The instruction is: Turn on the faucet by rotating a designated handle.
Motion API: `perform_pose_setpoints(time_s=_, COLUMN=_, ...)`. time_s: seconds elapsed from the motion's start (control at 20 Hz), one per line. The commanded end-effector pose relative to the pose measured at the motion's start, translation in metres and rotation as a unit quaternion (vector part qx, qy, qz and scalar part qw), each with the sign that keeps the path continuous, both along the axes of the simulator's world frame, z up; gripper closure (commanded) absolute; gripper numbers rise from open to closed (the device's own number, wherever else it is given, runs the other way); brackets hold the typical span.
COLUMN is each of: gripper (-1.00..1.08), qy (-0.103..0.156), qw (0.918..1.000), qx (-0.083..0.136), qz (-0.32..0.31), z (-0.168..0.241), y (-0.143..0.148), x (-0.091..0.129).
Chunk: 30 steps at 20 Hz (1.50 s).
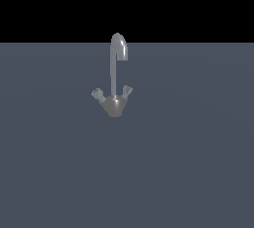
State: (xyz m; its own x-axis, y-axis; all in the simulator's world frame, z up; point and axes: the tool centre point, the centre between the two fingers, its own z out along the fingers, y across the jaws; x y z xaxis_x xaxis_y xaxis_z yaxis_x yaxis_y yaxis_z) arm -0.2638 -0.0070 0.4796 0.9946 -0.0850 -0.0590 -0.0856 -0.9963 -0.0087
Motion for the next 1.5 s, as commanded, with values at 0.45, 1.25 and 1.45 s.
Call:
perform_pose_setpoints(time_s=0.45, gripper=0.63, qy=0.106, qw=0.9938, qx=0.017, qz=0.029, z=-0.145, y=0.082, x=0.029)
perform_pose_setpoints(time_s=1.25, gripper=0.68, qy=-0.017, qw=0.9966, qx=-0.009, qz=0.079, z=-0.235, y=0.153, x=0.208)
perform_pose_setpoints(time_s=1.45, gripper=0.38, qy=-0.014, qw=0.9885, qx=-0.034, qz=0.147, z=-0.287, y=0.151, x=0.216)
